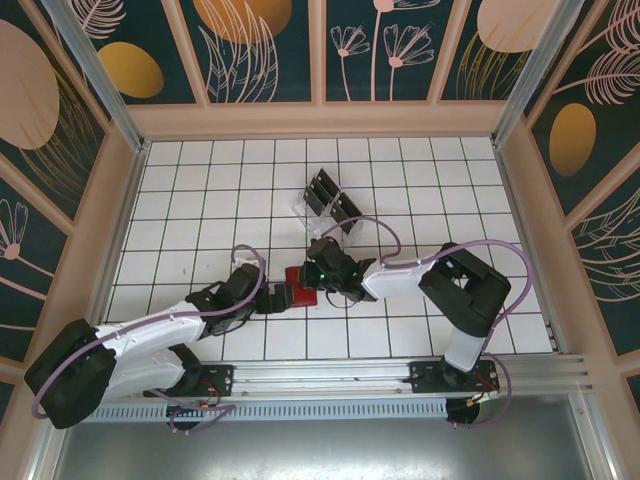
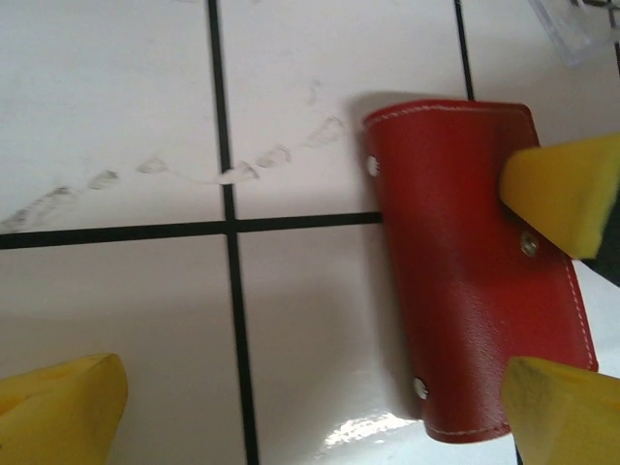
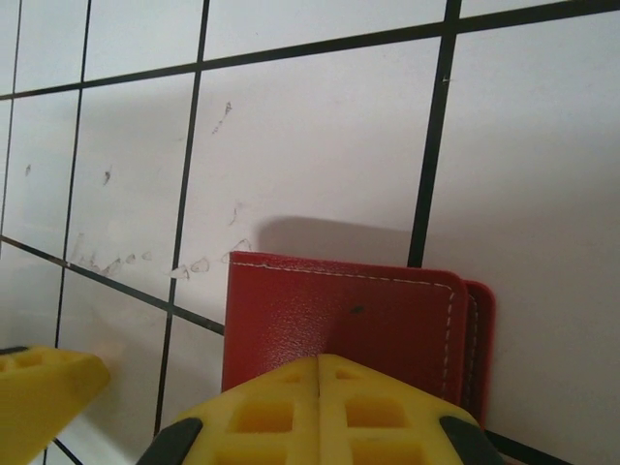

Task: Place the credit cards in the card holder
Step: Press the card holder at the center of the table.

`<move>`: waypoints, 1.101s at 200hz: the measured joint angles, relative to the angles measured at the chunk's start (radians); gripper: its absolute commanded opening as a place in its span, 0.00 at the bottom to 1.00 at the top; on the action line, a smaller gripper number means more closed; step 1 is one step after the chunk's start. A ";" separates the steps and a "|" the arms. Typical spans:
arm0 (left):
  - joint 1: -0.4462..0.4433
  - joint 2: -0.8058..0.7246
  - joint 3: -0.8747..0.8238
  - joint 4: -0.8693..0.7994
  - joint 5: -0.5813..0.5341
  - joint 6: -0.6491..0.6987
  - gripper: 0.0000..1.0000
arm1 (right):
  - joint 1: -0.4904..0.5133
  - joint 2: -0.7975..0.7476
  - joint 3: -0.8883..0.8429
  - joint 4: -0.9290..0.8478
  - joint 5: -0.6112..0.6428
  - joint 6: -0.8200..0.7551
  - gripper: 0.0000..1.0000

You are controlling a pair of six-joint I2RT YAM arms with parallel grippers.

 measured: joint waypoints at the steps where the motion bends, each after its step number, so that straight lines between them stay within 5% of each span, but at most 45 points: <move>1: -0.001 0.001 0.000 0.000 0.000 0.000 0.98 | 0.000 0.000 0.000 0.000 0.000 0.000 0.00; 220: -0.059 0.124 0.040 0.027 -0.085 0.026 0.98 | -0.003 0.011 -0.019 0.044 -0.019 0.012 0.00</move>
